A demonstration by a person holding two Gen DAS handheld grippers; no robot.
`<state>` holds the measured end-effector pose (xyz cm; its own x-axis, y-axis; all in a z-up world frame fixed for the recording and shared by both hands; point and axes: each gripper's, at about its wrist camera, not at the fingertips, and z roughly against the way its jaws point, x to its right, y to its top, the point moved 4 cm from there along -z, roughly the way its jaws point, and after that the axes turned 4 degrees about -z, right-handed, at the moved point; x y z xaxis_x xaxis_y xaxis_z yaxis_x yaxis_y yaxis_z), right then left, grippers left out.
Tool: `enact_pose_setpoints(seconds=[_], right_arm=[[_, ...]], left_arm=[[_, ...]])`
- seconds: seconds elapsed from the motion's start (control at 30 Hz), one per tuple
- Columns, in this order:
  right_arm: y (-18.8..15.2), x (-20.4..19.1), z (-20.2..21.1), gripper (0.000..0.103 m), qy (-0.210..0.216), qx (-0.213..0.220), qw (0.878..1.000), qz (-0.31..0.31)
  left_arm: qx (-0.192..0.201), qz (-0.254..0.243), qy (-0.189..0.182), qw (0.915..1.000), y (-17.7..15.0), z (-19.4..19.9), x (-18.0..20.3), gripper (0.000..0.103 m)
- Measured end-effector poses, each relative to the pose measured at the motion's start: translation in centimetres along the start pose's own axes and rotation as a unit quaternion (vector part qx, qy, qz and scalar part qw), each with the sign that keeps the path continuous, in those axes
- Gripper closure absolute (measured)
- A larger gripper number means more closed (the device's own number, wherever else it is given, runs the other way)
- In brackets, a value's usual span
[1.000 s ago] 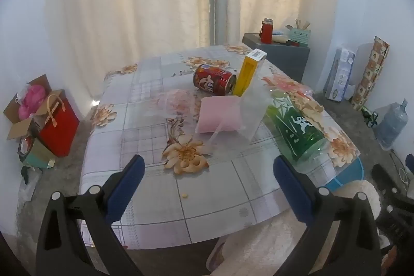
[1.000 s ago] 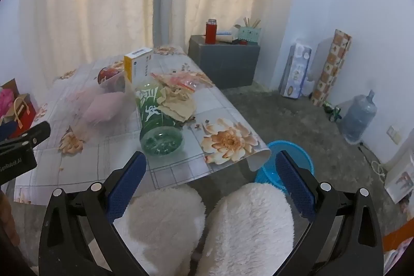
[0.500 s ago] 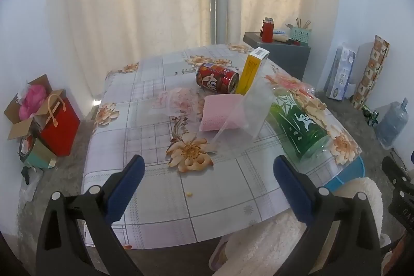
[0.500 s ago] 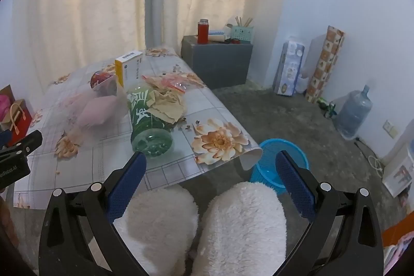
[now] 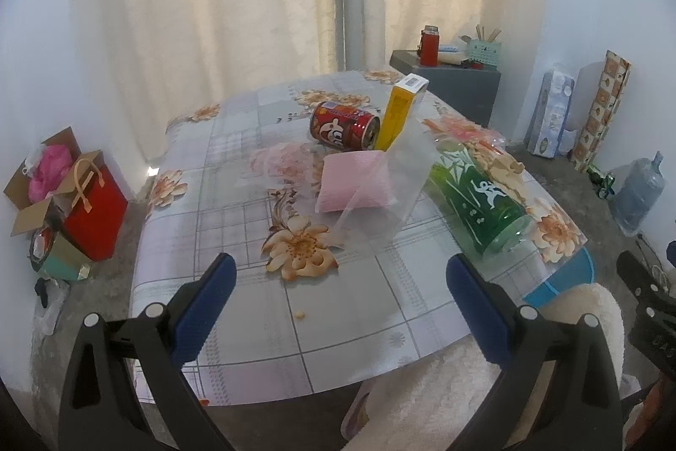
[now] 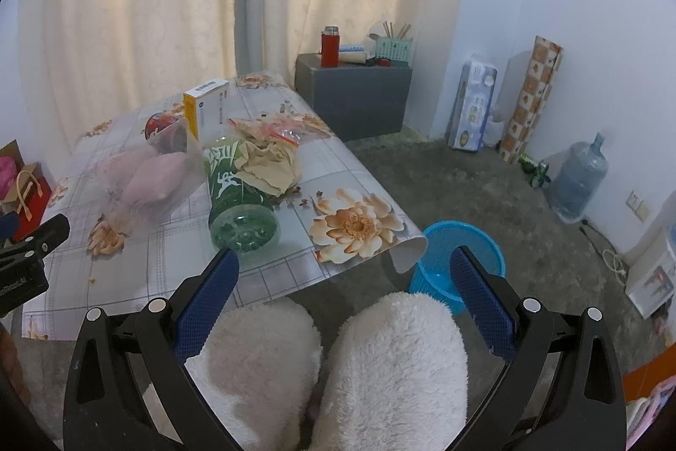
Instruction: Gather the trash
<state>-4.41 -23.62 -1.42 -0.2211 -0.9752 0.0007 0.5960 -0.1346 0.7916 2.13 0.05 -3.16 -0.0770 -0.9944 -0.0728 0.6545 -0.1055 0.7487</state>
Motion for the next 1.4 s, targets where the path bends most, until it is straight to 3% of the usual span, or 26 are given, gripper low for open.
enact_pose_setpoints(seconds=[0.47,1.4], right_arm=[[-0.1,0.5,-0.2,0.007,-0.003,-0.006,1.0,-0.008],[0.0,-0.1,0.0,0.007,-0.001,-0.005,1.0,-0.004]], left_arm=[[-0.008,-0.01,-0.019,0.9997,0.5,-0.2,1.7,0.005],[-0.011,-0.007,-0.017,0.9998,0.5,-0.2,1.4,0.005]])
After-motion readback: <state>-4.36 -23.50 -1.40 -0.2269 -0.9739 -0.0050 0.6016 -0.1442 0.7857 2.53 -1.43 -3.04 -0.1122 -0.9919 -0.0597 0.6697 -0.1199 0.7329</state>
